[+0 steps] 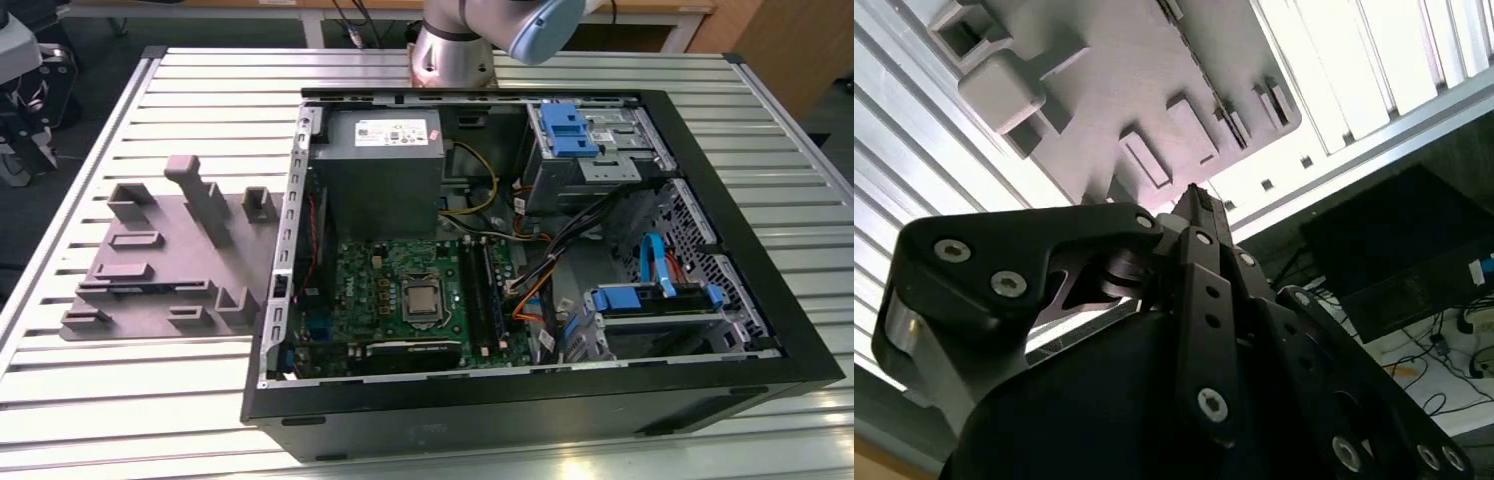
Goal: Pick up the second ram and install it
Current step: 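Pick up the second ram and move it above second insertion slot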
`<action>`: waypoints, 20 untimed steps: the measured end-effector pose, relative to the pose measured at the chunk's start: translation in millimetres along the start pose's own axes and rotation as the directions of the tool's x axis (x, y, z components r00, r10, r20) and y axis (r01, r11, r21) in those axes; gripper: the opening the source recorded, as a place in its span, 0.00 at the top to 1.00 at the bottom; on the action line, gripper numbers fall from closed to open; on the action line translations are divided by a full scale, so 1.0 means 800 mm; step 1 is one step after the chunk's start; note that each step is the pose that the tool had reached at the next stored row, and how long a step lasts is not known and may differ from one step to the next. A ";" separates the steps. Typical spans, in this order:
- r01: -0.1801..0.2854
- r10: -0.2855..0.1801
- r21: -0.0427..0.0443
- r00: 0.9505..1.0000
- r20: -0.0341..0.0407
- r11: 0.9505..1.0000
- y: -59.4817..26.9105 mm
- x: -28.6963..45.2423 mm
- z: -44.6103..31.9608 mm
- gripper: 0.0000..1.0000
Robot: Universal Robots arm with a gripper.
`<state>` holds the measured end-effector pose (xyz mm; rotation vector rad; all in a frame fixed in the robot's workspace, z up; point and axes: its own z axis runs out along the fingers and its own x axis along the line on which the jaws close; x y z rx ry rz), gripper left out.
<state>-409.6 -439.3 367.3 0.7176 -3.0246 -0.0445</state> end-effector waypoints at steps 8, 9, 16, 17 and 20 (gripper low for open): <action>0.065 -0.065 0.002 0.998 -0.002 0.998 0.000 0.0000 0.0002 0.89; 0.072 -0.072 0.002 0.997 -0.003 0.997 0.000 0.0000 0.0002 0.89; 0.134 -0.134 0.003 0.991 -0.005 0.991 0.000 0.0000 0.0003 0.89; 0.142 -0.142 0.003 0.990 -0.005 0.990 0.000 0.0000 0.0003 0.89; 0.163 -0.163 0.004 0.987 -0.006 0.987 0.000 0.0000 0.0004 0.89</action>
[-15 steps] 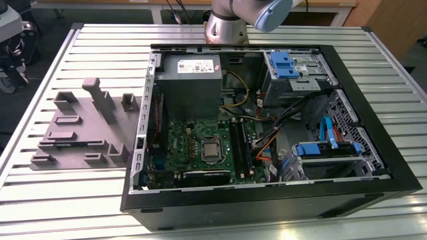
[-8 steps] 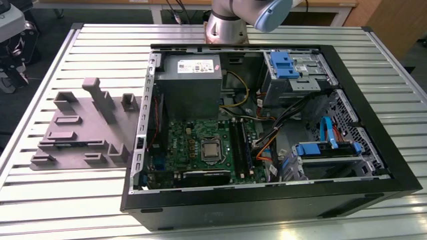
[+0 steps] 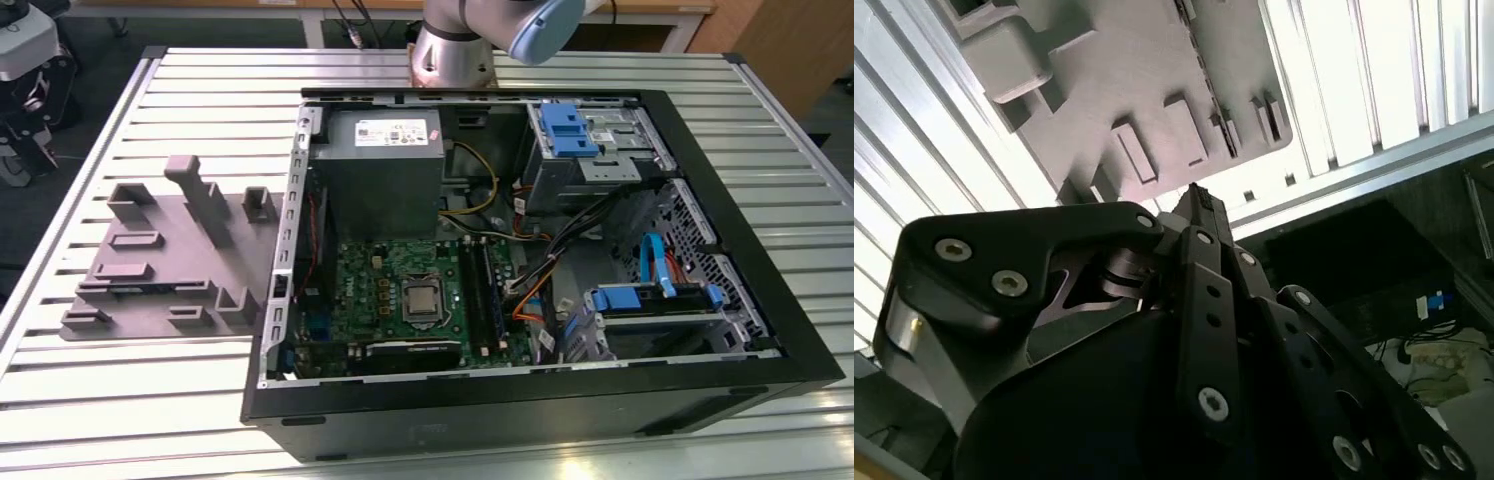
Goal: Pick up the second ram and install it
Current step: 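Pick up the second ram and move it above second insertion slot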
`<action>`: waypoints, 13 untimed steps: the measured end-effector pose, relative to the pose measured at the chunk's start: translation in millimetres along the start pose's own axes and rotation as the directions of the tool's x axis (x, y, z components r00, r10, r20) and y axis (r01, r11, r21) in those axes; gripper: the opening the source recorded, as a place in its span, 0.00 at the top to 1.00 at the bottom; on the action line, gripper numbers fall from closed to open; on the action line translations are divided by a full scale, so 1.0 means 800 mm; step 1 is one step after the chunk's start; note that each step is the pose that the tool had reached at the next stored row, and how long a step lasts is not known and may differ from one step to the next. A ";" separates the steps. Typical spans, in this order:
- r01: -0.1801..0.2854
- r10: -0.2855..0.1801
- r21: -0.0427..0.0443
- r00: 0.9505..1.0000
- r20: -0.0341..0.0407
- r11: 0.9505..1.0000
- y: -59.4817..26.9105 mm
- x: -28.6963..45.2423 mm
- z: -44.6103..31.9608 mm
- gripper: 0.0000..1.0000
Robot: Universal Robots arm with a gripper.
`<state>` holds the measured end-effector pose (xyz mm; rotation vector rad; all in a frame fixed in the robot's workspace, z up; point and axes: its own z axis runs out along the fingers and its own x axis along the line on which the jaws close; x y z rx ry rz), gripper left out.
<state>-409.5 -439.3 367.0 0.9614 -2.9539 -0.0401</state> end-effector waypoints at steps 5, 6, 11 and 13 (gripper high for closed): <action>0.030 -0.030 0.001 1.000 -0.001 1.000 0.000 0.0001 0.0000 0.89; 0.036 -0.036 0.001 0.999 -0.001 0.999 0.000 0.0001 0.0000 0.89; 0.074 -0.074 0.003 0.997 -0.001 0.997 0.000 0.0004 0.0000 0.89; 0.093 -0.093 0.005 0.996 -0.001 0.996 0.000 0.0004 0.0000 0.89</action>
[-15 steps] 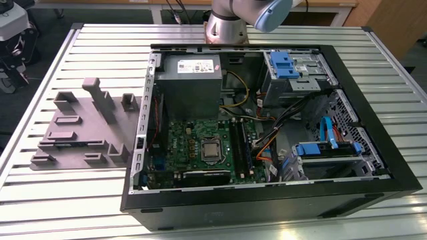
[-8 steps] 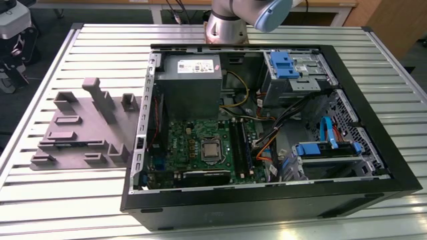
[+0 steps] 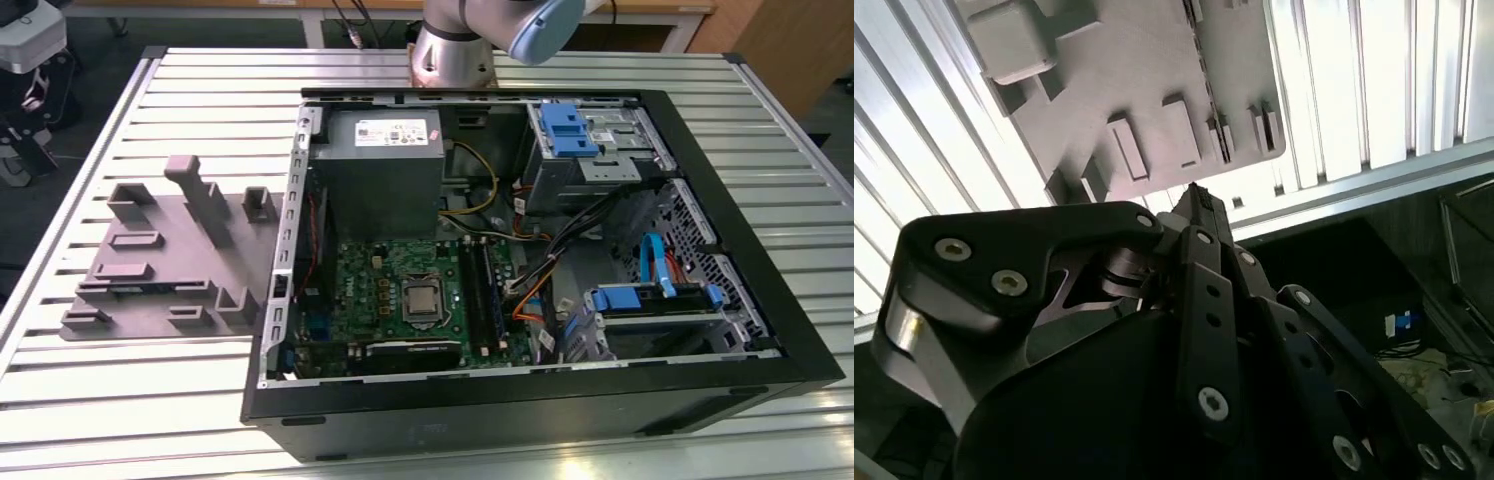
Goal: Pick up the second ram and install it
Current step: 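Pick up the second ram and move it above second insertion slot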
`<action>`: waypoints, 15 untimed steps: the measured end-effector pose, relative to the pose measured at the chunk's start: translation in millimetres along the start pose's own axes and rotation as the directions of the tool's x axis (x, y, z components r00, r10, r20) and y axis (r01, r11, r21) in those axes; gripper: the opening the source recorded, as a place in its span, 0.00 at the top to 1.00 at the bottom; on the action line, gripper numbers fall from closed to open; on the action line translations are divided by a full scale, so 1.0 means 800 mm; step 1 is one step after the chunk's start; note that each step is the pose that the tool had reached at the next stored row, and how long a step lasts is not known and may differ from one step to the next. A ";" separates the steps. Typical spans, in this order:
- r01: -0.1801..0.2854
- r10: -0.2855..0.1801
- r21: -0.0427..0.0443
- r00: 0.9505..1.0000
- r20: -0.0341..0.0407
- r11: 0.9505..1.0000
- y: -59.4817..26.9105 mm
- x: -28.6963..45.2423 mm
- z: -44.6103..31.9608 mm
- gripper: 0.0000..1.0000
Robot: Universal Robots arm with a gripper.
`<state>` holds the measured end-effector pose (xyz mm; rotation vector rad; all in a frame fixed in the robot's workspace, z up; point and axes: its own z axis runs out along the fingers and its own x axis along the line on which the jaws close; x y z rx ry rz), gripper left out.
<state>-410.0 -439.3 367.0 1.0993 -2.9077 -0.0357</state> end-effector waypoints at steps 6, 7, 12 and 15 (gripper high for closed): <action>0.078 -0.078 0.005 0.997 0.001 0.997 0.000 0.0000 0.0002 0.89; 0.093 -0.093 0.006 0.996 0.000 0.996 0.000 0.0000 0.0003 0.89; 0.158 -0.158 0.008 0.987 -0.002 0.987 0.000 0.0001 0.0005 0.89; 0.195 -0.195 0.009 0.981 -0.003 0.981 0.000 0.0003 0.0009 0.89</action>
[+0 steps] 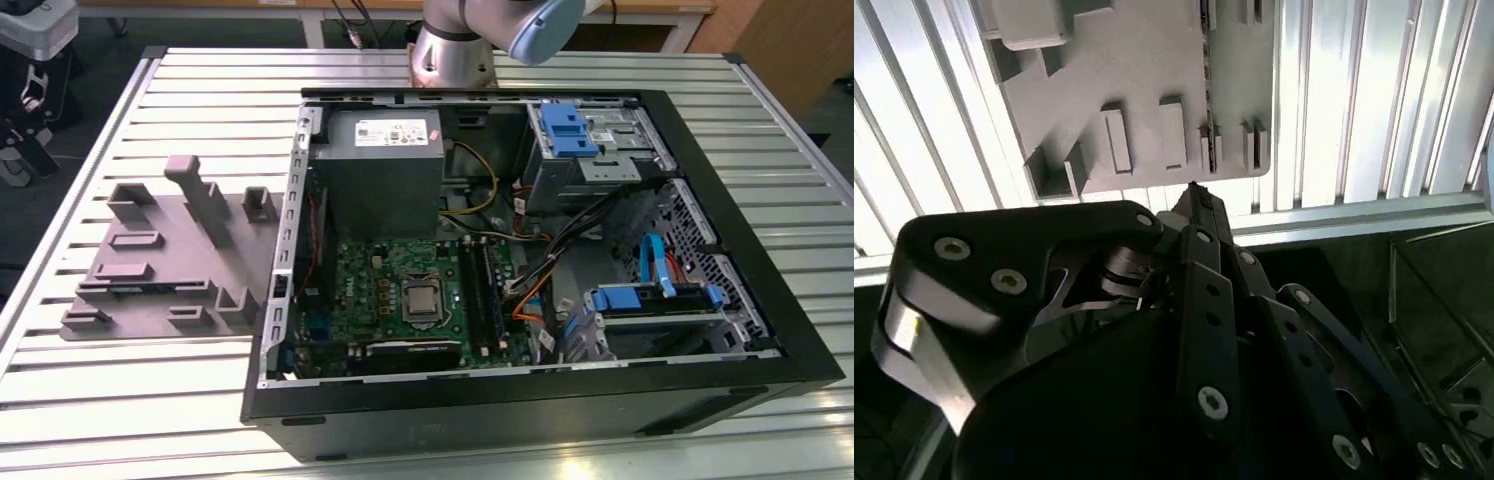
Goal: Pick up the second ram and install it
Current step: 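Pick up the second ram and move it above second insertion slot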
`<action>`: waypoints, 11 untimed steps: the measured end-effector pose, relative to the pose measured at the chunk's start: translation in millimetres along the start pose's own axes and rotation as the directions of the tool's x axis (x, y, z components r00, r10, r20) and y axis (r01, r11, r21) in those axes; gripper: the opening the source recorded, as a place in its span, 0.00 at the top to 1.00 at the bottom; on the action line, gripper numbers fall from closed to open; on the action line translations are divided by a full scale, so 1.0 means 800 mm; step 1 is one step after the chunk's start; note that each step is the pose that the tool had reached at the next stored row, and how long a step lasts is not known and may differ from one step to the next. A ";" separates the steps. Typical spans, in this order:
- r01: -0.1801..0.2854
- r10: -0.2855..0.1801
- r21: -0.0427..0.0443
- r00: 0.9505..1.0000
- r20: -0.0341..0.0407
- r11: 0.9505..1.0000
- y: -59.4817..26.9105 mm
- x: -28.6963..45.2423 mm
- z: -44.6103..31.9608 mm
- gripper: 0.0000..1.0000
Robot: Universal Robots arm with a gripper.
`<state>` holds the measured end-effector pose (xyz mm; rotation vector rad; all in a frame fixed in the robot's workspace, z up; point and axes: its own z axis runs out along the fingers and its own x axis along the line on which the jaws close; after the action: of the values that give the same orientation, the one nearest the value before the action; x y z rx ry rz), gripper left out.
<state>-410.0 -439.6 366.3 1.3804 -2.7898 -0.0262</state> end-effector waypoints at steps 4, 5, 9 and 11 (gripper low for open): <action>0.051 -0.051 0.002 0.999 -0.001 0.999 0.000 0.0001 0.0002 0.89; 0.064 -0.064 0.002 0.998 -0.002 0.998 0.000 0.0001 0.0002 0.89; 0.123 -0.123 0.003 0.992 -0.004 0.992 0.000 0.0001 0.0005 0.89; 0.154 -0.154 0.004 0.988 -0.005 0.988 0.000 0.0001 0.0006 0.89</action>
<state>-410.1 -439.6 365.8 1.5920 -2.6740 -0.0208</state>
